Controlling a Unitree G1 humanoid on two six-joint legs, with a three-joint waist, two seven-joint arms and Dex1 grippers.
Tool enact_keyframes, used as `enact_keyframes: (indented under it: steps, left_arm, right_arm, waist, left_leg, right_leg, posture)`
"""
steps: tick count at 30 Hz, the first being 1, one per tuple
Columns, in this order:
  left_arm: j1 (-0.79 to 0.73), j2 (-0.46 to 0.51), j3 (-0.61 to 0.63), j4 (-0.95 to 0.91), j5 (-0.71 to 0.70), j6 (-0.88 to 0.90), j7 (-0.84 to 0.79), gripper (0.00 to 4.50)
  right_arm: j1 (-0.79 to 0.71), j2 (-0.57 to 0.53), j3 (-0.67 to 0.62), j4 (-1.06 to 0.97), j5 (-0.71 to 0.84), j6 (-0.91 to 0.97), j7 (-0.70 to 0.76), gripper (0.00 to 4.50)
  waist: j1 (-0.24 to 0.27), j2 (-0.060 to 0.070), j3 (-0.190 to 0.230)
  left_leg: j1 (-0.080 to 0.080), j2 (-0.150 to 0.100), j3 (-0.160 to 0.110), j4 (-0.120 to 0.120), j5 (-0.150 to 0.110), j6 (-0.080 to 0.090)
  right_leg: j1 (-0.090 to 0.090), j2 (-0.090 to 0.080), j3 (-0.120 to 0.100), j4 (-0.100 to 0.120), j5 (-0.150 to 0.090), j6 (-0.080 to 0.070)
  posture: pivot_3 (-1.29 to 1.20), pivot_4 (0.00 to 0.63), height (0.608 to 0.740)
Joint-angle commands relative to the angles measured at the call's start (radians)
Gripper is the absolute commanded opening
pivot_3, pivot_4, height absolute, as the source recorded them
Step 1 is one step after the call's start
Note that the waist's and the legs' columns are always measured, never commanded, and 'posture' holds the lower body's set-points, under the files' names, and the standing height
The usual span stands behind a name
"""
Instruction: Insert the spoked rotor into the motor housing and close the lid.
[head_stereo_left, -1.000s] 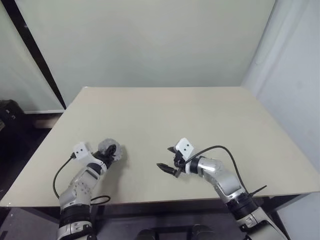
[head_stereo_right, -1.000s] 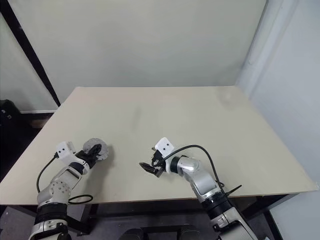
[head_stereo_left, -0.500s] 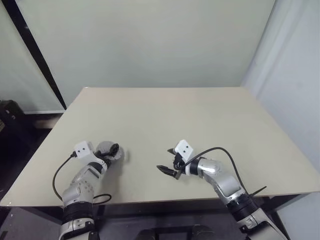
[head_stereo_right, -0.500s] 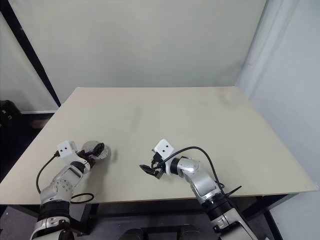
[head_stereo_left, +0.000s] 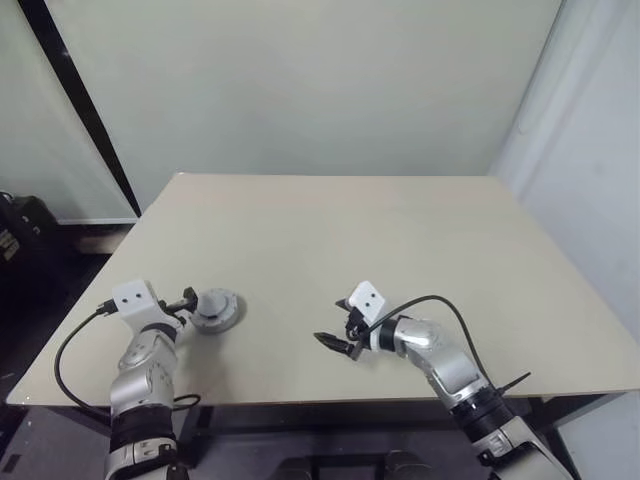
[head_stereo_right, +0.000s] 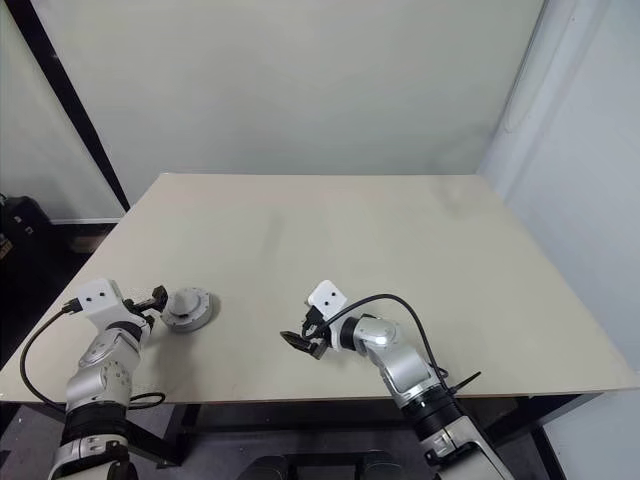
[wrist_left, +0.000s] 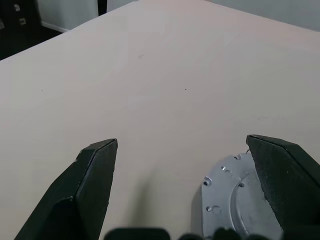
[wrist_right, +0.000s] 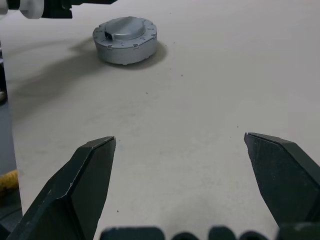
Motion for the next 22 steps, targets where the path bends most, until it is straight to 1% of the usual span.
enact_keyframes:
  steps: [1, 3, 7, 9, 12, 16, 18, 22]
  left_arm:
    - [0.013, 0.005, -0.043, -0.145, -0.019, 0.004, -0.088, 4.43]
    - [0.039, 0.016, -0.093, -0.235, -0.032, 0.038, -0.167, 4.43]
    - [0.096, 0.058, -0.239, -0.429, -0.043, 0.107, -0.353, 4.43]
    - [0.110, 0.074, -0.290, -0.492, -0.050, 0.145, -0.412, 4.43]
    - [0.107, 0.084, -0.358, -0.505, -0.038, 0.170, -0.477, 4.43]
    - [0.093, 0.067, -0.406, -0.485, -0.018, 0.171, -0.497, 4.43]
    - [0.085, 0.057, -0.423, -0.474, -0.009, 0.168, -0.502, 4.43]
    - [0.059, 0.039, -0.425, -0.432, 0.011, 0.148, -0.498, 4.43]
  right_arm:
    - [-0.033, -0.002, -0.058, -0.004, 0.006, -0.017, -0.020, 4.50]
    - [-0.037, -0.008, -0.088, 0.002, 0.011, -0.017, -0.031, 4.50]
    - [-0.038, -0.034, -0.170, -0.008, 0.048, 0.028, -0.038, 4.50]
    - [-0.031, -0.053, -0.207, -0.028, 0.069, 0.053, -0.032, 4.50]
    - [0.000, -0.096, -0.272, -0.061, 0.091, 0.080, -0.042, 4.50]
    - [0.051, -0.141, -0.329, -0.098, 0.103, 0.092, -0.062, 4.50]
    - [0.076, -0.154, -0.350, -0.112, 0.107, 0.095, -0.074, 4.50]
    - [0.107, -0.153, -0.355, -0.136, 0.109, 0.095, -0.082, 4.50]
  waist:
    - [0.000, 0.000, 0.000]
    - [0.000, 0.000, 0.000]
    - [0.000, 0.001, 0.000]
    - [-0.001, 0.001, 0.000]
    - [-0.001, 0.002, 0.000]
    - [0.000, 0.002, 0.000]
    - [0.000, 0.003, 0.000]
    - [-0.001, 0.003, 0.000]
  left_leg:
    - [0.000, 0.000, 0.000, 0.000, 0.000, 0.000]
    - [0.000, 0.000, 0.000, 0.001, 0.000, 0.000]
    - [0.000, 0.000, 0.001, 0.002, 0.000, 0.000]
    - [0.000, 0.000, 0.001, 0.002, 0.000, 0.000]
    - [0.000, 0.000, 0.001, 0.001, 0.000, 0.000]
    - [0.001, 0.000, 0.001, 0.001, 0.000, 0.001]
    - [0.001, 0.000, 0.001, 0.001, 0.000, 0.001]
    - [0.001, 0.000, 0.001, 0.002, 0.000, 0.001]
  right_leg:
    - [0.000, 0.000, 0.000, 0.000, 0.000, 0.000]
    - [0.000, 0.000, 0.000, 0.000, 0.000, 0.000]
    - [0.001, 0.000, 0.000, 0.000, -0.001, -0.002]
    - [0.001, 0.000, 0.000, 0.000, -0.001, -0.002]
    - [0.001, 0.000, 0.001, 0.000, -0.001, -0.002]
    - [0.001, 0.001, 0.001, 0.001, -0.001, -0.002]
    - [0.001, 0.001, 0.001, 0.001, -0.001, -0.002]
    - [0.001, 0.001, 0.001, 0.001, -0.001, -0.002]
  posture:
    - [0.00, 0.000, 0.740]
    - [0.00, 0.000, 0.740]
    - [0.00, 0.000, 0.740]
    - [0.00, 0.000, 0.740]
    - [0.00, 0.000, 0.740]
    - [0.00, 0.000, 0.740]
    - [0.00, 0.000, 0.740]
    - [0.00, 0.000, 0.740]
